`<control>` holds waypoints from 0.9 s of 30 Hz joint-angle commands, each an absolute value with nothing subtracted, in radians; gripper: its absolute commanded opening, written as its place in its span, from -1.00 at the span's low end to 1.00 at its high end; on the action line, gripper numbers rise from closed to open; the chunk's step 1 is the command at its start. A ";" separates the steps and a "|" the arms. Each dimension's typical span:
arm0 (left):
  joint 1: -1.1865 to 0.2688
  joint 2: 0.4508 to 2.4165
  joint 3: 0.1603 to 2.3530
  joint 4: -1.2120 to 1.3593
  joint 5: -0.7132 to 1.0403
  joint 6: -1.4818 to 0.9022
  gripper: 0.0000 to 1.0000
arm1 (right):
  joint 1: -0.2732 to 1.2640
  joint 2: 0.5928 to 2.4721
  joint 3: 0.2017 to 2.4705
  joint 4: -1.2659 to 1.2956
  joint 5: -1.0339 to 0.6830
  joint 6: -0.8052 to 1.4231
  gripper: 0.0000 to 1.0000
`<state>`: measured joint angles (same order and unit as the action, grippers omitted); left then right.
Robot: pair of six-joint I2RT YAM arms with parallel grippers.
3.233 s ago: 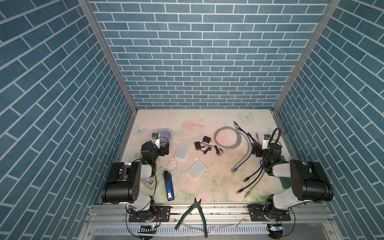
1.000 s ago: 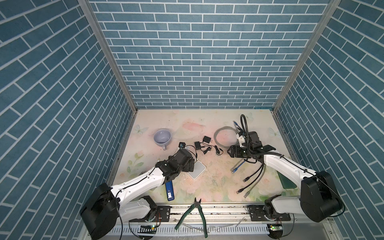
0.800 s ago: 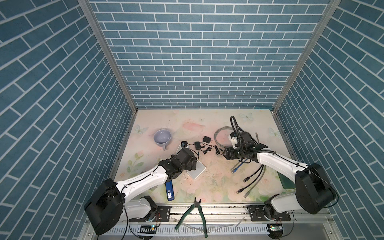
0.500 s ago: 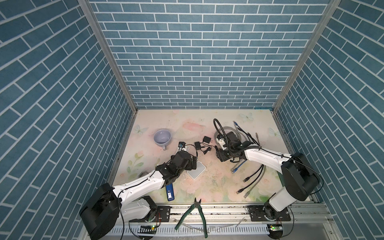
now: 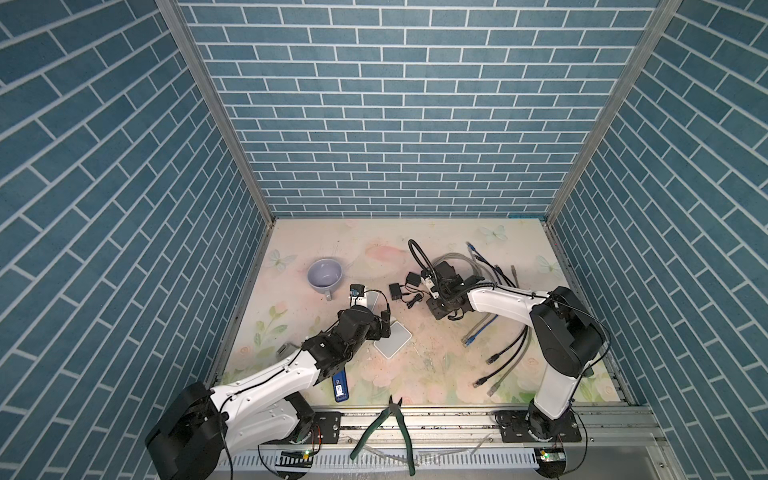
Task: Insert the plug into the switch port
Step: 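Close the right gripper on the coiled black adapter cord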
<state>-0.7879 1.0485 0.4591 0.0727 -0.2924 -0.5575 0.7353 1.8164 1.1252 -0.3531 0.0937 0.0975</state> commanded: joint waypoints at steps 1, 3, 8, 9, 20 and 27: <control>-0.793 1.039 0.447 0.084 -0.308 -0.552 0.99 | 0.742 1.844 1.172 -0.385 0.139 0.096 -0.27; -0.793 1.043 0.446 0.087 -0.308 -0.552 0.99 | 0.741 1.850 1.175 -0.386 0.135 0.095 -0.27; -0.793 1.049 0.449 0.091 -0.307 -0.551 0.99 | 0.742 1.866 1.186 -0.403 0.099 0.092 -0.27; -0.793 1.050 0.449 0.091 -0.307 -0.552 0.99 | 0.742 1.868 1.189 -0.406 0.094 0.092 -0.27; -0.793 1.055 0.450 0.091 -0.307 -0.552 0.99 | 0.747 1.885 1.202 -0.430 0.085 0.100 -0.62; -0.793 1.056 0.450 0.087 -0.314 -0.555 0.99 | 0.747 1.881 1.247 -0.463 0.054 0.152 -1.00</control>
